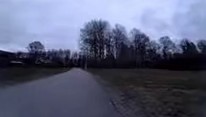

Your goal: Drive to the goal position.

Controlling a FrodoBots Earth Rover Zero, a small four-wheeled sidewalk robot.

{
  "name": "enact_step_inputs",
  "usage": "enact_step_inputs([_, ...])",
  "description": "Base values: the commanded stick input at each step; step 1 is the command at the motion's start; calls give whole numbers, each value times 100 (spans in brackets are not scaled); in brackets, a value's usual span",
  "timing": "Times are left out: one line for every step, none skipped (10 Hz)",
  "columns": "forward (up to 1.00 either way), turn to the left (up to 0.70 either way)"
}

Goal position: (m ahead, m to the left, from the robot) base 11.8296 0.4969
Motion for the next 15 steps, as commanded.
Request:
enact_step_inputs([70,0])
enact_step_inputs([70,0])
enact_step_inputs([70,0])
enact_step_inputs([70,0])
enact_step_inputs([70,0])
enact_step_inputs([70,0])
enact_step_inputs([70,0])
enact_step_inputs([70,0])
enact_step_inputs([70,0])
enact_step_inputs([70,0])
enact_step_inputs([70,0])
enact_step_inputs([70,0])
enact_step_inputs([70,0])
enact_step_inputs([70,0])
enact_step_inputs([70,0])
